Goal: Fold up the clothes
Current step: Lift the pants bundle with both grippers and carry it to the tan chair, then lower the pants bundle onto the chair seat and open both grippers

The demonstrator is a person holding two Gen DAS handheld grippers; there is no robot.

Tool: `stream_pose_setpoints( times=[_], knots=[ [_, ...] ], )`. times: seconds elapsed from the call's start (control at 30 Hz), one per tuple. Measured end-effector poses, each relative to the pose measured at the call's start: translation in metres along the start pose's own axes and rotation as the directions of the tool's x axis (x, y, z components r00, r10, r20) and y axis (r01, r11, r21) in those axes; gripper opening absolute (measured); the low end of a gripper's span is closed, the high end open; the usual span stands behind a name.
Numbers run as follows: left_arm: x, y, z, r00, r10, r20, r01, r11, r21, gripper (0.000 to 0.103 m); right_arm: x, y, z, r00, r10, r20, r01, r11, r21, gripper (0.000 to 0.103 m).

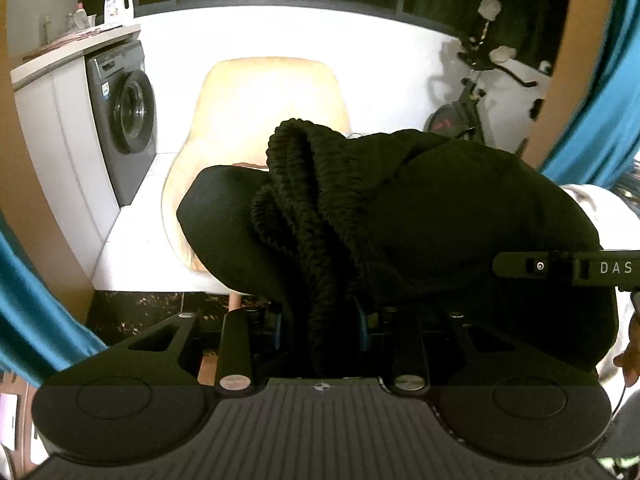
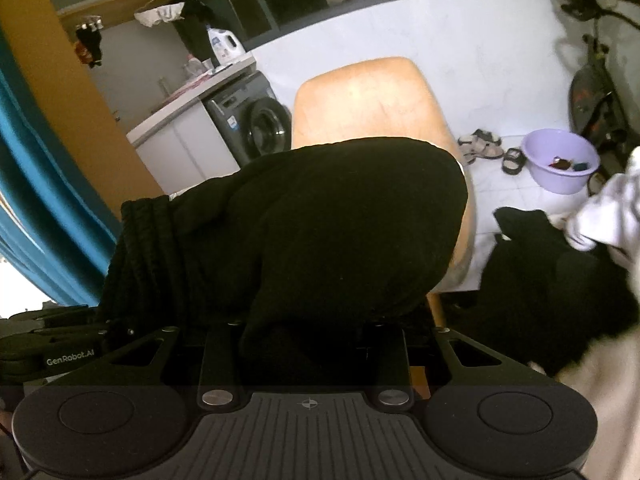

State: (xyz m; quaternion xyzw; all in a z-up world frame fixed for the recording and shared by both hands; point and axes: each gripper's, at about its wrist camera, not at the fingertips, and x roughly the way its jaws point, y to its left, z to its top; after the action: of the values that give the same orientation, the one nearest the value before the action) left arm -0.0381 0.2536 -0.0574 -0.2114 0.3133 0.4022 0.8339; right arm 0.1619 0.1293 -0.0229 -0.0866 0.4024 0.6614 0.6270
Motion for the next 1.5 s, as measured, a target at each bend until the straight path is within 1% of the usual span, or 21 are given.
stream_pose_setpoints(
  times=[0.1, 0.2, 0.3, 0.37, 0.5, 0.63, 0.77, 0.9, 1.0, 1.13, 1.3, 1.37, 1.4, 1.43, 1.47, 1.5],
  knots=[
    [0.037, 0.009, 0.024, 0.999, 0.028, -0.045, -0.028, 1.0, -0.003, 0.033, 0.044, -0.021, 0.03, 0.999, 0.013, -0.037, -0.013, 1.0, 0.012, 0.03],
    [0.07, 0.023, 0.044, 0.995, 0.054, -0.086, -0.057, 0.998, -0.036, 0.033, 0.086, -0.039, 0.057, 0.994, 0.031, -0.102, -0.029, 0.999, 0.02, 0.03],
    [0.102, 0.038, 0.06, 0.99, 0.055, -0.13, -0.065, 0.995, -0.075, 0.033, 0.125, -0.05, 0.081, 0.988, 0.03, -0.153, -0.027, 0.999, 0.023, 0.03],
    [0.121, 0.046, 0.072, 0.988, 0.059, -0.144, -0.069, 0.995, -0.071, 0.033, 0.152, -0.053, 0.098, 0.985, 0.024, -0.173, -0.021, 1.0, 0.021, 0.03],
    [0.172, 0.066, 0.106, 0.99, 0.082, -0.117, -0.082, 0.997, 0.007, 0.033, 0.216, -0.06, 0.141, 0.984, 0.009, -0.175, -0.004, 1.0, 0.031, 0.03],
    [0.247, 0.106, 0.148, 0.991, 0.056, -0.124, -0.057, 0.998, -0.004, 0.033, 0.296, -0.077, 0.19, 0.985, -0.018, -0.17, 0.027, 0.999, 0.047, 0.03],
    [0.32, 0.141, 0.189, 0.99, 0.039, -0.138, -0.035, 0.999, 0.029, 0.033, 0.379, -0.097, 0.234, 0.983, -0.054, -0.177, 0.065, 0.996, 0.057, 0.03],
    [0.379, 0.164, 0.21, 0.984, 0.023, -0.175, -0.015, 0.999, 0.044, 0.033, 0.45, -0.113, 0.265, 0.976, -0.1, -0.191, 0.113, 0.992, 0.058, 0.03],
    [0.412, 0.178, 0.215, 0.979, 0.003, -0.204, 0.003, 1.0, 0.029, 0.033, 0.49, -0.127, 0.274, 0.969, -0.125, -0.215, 0.141, 0.988, 0.065, 0.03],
    [0.444, 0.187, 0.216, 0.972, -0.013, -0.234, 0.021, 0.999, 0.032, 0.033, 0.531, -0.143, 0.275, 0.956, -0.155, -0.247, 0.173, 0.984, 0.052, 0.031],
    [0.465, 0.194, 0.201, 0.957, -0.027, -0.288, 0.033, 0.999, 0.017, 0.036, 0.558, -0.159, 0.258, 0.937, -0.19, -0.292, 0.207, 0.978, 0.03, 0.033],
    [0.469, 0.199, 0.192, 0.955, -0.03, -0.295, 0.035, 0.999, 0.01, 0.041, 0.568, -0.167, 0.25, 0.929, -0.203, -0.309, 0.218, 0.976, 0.014, 0.036],
    [0.471, 0.2, 0.189, 0.953, -0.027, -0.301, 0.032, 0.999, 0.01, 0.043, 0.573, -0.172, 0.246, 0.926, -0.205, -0.315, 0.223, 0.975, 0.02, 0.038],
    [0.477, 0.203, 0.189, 0.949, -0.017, -0.315, 0.021, 1.0, 0.011, 0.049, 0.578, -0.178, 0.242, 0.924, -0.207, -0.32, 0.229, 0.973, 0.032, 0.046],
    [0.485, 0.207, 0.189, 0.943, -0.003, -0.333, 0.008, 1.0, 0.012, 0.061, 0.581, -0.182, 0.238, 0.922, -0.219, -0.32, 0.244, 0.969, 0.04, 0.053],
    [0.483, 0.21, 0.19, 0.942, 0.002, -0.336, 0.001, 1.0, 0.009, 0.07, 0.584, -0.186, 0.236, 0.918, -0.238, -0.316, 0.265, 0.963, 0.045, 0.07]
  ],
)
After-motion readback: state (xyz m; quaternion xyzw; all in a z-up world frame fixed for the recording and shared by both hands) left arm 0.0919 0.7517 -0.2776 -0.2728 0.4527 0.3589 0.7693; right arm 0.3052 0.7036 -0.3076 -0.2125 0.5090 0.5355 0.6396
